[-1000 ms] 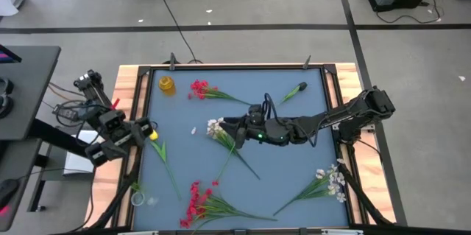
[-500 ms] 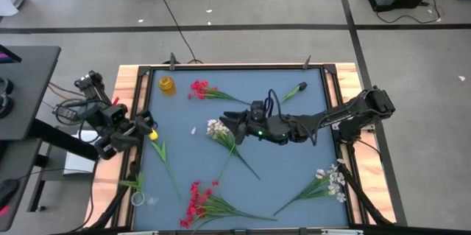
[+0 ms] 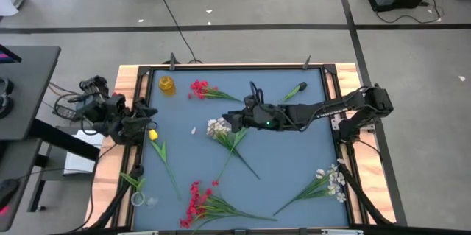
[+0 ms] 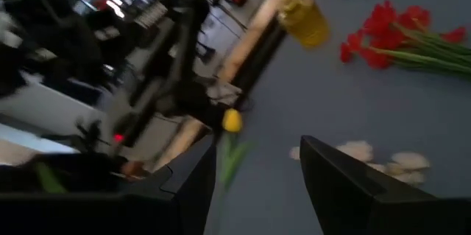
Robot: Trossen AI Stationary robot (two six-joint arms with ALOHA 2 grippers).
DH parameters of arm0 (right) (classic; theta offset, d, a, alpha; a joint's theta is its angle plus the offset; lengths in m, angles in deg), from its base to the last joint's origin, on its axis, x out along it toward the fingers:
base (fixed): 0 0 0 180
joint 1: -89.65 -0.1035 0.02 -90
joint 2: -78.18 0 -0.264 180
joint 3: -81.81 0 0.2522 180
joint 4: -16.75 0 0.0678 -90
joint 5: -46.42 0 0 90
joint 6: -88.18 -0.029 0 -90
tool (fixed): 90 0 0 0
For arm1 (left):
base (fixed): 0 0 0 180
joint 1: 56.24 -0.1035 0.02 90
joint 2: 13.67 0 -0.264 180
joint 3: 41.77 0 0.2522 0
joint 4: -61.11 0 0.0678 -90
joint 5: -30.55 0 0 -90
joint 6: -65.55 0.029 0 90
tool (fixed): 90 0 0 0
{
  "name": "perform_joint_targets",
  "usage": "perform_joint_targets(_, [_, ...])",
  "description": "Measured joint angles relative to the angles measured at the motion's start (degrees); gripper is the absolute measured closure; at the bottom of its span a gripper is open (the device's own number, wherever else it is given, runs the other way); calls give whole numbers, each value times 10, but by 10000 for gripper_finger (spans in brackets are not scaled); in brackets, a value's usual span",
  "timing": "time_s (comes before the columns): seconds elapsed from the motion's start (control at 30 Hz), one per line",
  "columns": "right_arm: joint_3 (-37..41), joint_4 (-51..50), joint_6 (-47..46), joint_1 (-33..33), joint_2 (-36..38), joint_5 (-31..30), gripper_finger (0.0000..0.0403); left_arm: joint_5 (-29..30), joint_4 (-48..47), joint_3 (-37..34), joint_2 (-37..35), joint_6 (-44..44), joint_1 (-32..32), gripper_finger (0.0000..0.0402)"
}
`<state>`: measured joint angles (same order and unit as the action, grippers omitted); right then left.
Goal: Sort flowers into vase by color
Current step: Put the top red flowers into the transparent vase
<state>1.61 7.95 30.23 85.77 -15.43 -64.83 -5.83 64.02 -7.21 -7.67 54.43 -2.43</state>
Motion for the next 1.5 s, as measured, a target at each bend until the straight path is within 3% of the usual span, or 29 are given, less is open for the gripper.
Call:
perform_joint_targets(0.17, [0,-22,20,47,0,65,198,52,-49,0,-2,-17,0,167])
perform_joint_targets(0.5, [-9,-27,64,100,-12,147,198,35,-161,0,8,-157,0,196])
perform_joint_targets(0.7, [-124,-100,95,103,-109,199,198,7,-160,0,48,-200,-10,203])
perform_joint_targets(1.0, [-260,-287,102,107,-218,159,207,-41,-161,0,160,-312,-35,204])
perform_joint_targets(1.17, [-271,-349,144,124,-228,160,212,-84,-160,0,184,-343,-87,204])
perform_joint_targets(1.5, [-271,-420,251,169,-226,182,212,-253,-116,0,203,-349,-275,204])
